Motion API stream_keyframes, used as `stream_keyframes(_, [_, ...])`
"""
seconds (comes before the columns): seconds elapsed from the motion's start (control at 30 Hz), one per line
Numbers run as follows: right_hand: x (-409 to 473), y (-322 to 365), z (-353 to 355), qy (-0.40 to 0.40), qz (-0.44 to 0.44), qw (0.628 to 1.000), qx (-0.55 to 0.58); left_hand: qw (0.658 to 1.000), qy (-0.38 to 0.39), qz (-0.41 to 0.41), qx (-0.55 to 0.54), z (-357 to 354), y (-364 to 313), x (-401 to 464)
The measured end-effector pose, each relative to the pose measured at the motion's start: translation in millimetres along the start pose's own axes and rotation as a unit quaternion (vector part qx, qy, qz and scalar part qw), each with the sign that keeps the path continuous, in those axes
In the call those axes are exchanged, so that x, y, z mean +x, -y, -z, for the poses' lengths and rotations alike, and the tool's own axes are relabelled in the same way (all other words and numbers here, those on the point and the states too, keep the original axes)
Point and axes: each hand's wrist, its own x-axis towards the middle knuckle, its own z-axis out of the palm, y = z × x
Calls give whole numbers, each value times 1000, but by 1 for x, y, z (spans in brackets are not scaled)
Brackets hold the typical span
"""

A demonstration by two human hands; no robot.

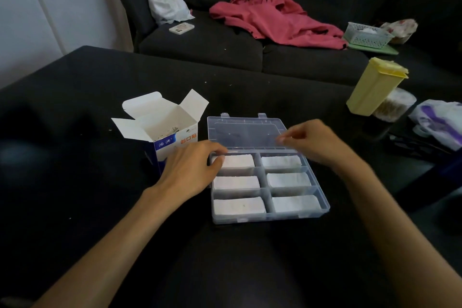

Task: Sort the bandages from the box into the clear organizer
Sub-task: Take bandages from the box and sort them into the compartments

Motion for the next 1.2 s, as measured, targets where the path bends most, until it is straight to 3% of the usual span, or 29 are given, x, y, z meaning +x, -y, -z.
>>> stream_keyframes(0.2, [3,-28,17,38,-132,989,-52,1000,4,3,-4,0,1,0])
stream_keyframes(0.57, [11,-35,8,-3,-154,982,-111,999,-32,-18,-10,6,0,-4])
stream_keyframes(0.67, [4,-20,16,-44,-85,991,-96,985,-161,-55,-18,20,-8,-14])
stream_keyframes(0.73, [-2,-5,10,-84,14,994,-74,958,-271,-91,15,35,-10,-23])
stream_keyframes(0.8, [-9,11,-7,-124,124,982,-71,941,-318,-76,85,44,-1,-27])
stream_keyframes(0.93, [-25,43,-42,-114,274,947,-123,962,-218,29,162,55,32,-36])
stream_keyframes(1.13, [-39,69,-79,-128,369,881,-267,976,-194,-51,82,62,54,-63])
stream_keyframes(1.2, [-40,72,-84,-154,362,880,-267,978,-196,-51,45,64,55,-72])
